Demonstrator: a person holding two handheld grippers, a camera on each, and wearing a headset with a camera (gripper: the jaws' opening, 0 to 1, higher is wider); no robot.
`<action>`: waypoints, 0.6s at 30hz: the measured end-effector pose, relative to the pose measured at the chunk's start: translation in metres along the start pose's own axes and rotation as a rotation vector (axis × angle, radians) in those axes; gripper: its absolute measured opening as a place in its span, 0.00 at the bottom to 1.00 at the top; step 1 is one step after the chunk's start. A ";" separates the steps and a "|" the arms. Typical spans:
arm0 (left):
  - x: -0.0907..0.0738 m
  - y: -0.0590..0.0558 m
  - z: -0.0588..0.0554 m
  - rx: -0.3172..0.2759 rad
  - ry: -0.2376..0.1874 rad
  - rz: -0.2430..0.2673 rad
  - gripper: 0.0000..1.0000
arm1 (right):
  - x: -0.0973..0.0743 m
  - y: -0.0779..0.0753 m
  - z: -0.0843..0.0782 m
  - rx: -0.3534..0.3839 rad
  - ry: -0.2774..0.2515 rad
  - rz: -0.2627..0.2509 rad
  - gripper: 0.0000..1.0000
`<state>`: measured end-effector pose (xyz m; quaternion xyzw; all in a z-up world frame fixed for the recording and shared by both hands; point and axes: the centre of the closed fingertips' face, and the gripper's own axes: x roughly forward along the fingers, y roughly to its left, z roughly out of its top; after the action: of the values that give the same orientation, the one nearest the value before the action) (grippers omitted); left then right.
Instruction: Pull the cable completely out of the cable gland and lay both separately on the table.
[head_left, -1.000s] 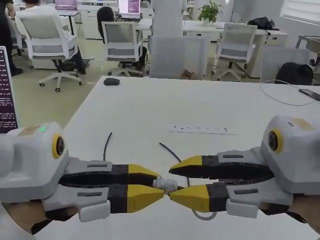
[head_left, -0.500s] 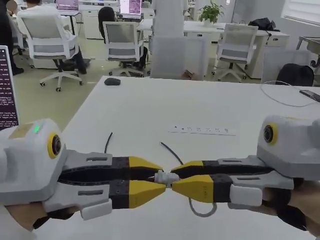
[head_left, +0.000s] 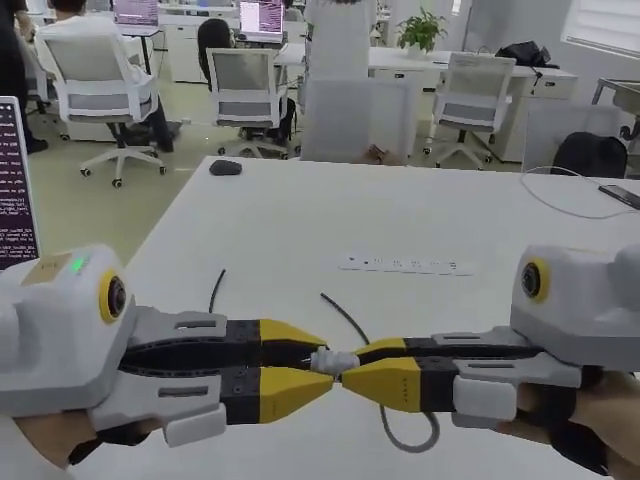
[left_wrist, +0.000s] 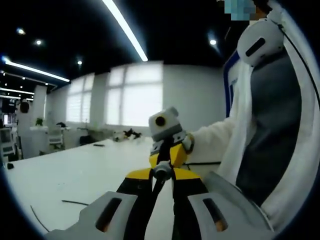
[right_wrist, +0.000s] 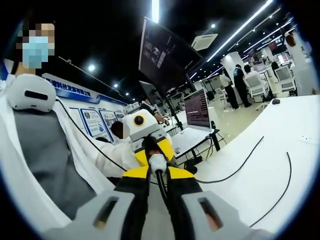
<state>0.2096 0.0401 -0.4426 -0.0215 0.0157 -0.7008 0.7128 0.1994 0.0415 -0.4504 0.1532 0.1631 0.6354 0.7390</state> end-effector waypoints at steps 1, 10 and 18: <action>0.000 0.000 0.000 -0.009 0.001 -0.001 0.15 | 0.000 0.000 0.000 -0.002 0.003 0.000 0.11; 0.002 -0.005 -0.006 -0.104 0.027 -0.020 0.15 | -0.002 0.001 -0.007 -0.183 0.070 -0.023 0.10; 0.000 -0.005 -0.010 -0.224 0.001 -0.029 0.15 | -0.002 0.001 -0.008 -0.370 0.090 -0.027 0.10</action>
<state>0.2040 0.0395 -0.4521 -0.1010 0.0942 -0.7048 0.6958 0.1941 0.0395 -0.4571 -0.0163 0.0784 0.6509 0.7549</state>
